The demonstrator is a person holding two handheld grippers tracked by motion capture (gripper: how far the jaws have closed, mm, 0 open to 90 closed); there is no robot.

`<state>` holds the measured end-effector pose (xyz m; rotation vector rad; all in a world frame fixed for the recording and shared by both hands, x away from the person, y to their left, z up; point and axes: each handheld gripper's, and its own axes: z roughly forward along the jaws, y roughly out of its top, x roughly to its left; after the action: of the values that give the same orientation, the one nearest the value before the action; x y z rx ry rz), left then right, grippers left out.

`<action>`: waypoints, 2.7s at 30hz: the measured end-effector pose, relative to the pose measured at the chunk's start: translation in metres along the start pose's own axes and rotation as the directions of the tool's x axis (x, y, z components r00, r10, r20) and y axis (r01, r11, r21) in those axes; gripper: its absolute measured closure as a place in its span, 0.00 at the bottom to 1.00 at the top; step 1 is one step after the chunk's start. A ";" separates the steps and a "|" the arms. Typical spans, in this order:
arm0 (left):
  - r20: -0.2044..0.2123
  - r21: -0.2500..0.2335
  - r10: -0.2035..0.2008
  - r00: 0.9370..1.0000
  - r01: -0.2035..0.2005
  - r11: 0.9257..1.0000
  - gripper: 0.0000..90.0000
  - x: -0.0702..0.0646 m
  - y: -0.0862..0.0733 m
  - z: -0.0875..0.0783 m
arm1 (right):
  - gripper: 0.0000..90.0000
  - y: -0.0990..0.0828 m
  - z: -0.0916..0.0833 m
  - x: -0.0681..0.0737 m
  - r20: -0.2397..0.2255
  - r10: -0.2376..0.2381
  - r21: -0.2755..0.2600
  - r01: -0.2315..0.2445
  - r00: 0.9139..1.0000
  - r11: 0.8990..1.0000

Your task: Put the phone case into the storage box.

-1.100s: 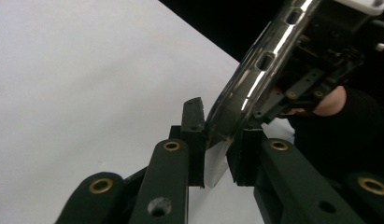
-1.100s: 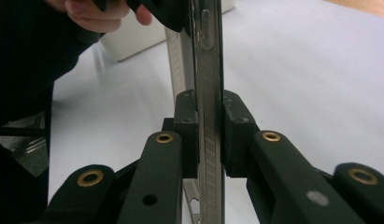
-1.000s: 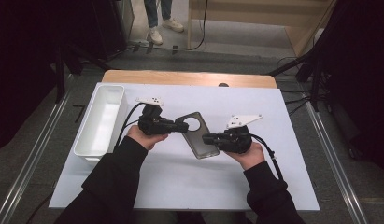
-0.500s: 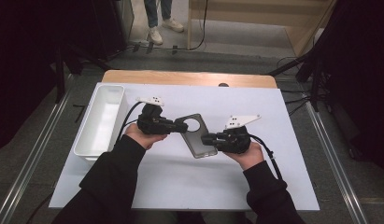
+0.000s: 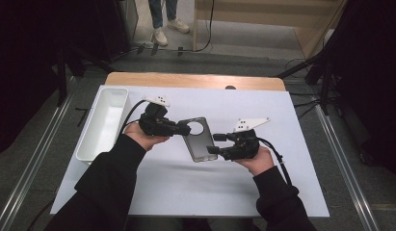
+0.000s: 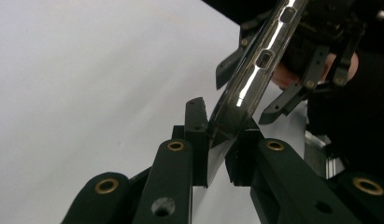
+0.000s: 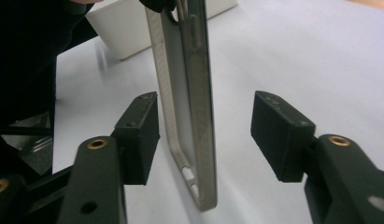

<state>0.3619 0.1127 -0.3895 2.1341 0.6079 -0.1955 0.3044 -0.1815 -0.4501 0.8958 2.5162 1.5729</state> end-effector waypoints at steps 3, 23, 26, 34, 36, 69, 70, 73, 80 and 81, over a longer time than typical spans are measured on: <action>-0.018 0.017 0.008 1.000 -0.008 1.000 0.90 -0.001 0.003 -0.004 | 0.42 0.000 -0.002 0.000 -0.009 0.006 0.000 -0.006 1.000 1.000; -0.122 0.143 0.103 0.987 -0.086 0.986 0.90 -0.004 0.013 -0.019 | 0.35 0.020 -0.005 0.001 -0.036 -0.031 0.012 0.031 0.999 0.999; -0.143 0.162 0.121 0.982 -0.097 0.982 0.90 -0.006 0.015 -0.019 | 0.33 0.025 -0.003 0.001 -0.046 -0.028 0.018 0.029 0.999 0.999; -0.155 0.201 0.155 0.976 -0.123 0.972 0.90 -0.008 0.021 -0.017 | 0.34 0.034 0.009 0.002 -0.056 -0.051 0.040 0.053 0.997 0.998; -0.155 0.210 0.161 0.975 -0.126 0.970 0.90 -0.008 0.022 -0.017 | 0.35 0.036 0.012 0.003 -0.054 -0.058 0.042 0.060 0.997 0.997; -0.134 0.242 0.197 0.971 -0.161 0.957 0.89 -0.013 0.031 -0.005 | 0.86 0.046 0.032 0.005 -0.024 -0.098 0.092 0.099 0.995 0.991; -0.135 0.241 0.193 0.972 -0.157 0.958 0.89 -0.013 0.031 -0.005 | 0.86 0.046 0.032 0.005 -0.022 -0.099 0.092 0.101 0.995 0.991; -0.135 0.242 0.193 0.972 -0.157 0.958 0.89 -0.013 0.031 -0.005 | 0.86 0.046 0.032 0.005 -0.018 -0.098 0.093 0.099 0.995 0.991; -0.117 0.226 0.190 0.975 -0.161 0.961 0.85 -0.012 0.030 -0.004 | 0.87 0.047 0.031 0.004 -0.017 -0.091 0.093 0.092 0.996 0.991; -0.110 0.222 0.186 0.976 -0.158 0.962 0.81 -0.012 0.030 -0.004 | 0.87 0.047 0.031 0.004 -0.013 -0.091 0.094 0.092 0.996 0.991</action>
<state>0.3659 0.0971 -0.3612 2.4082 0.4889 -0.0256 0.3324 -0.1394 -0.4255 0.7723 2.6171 1.4455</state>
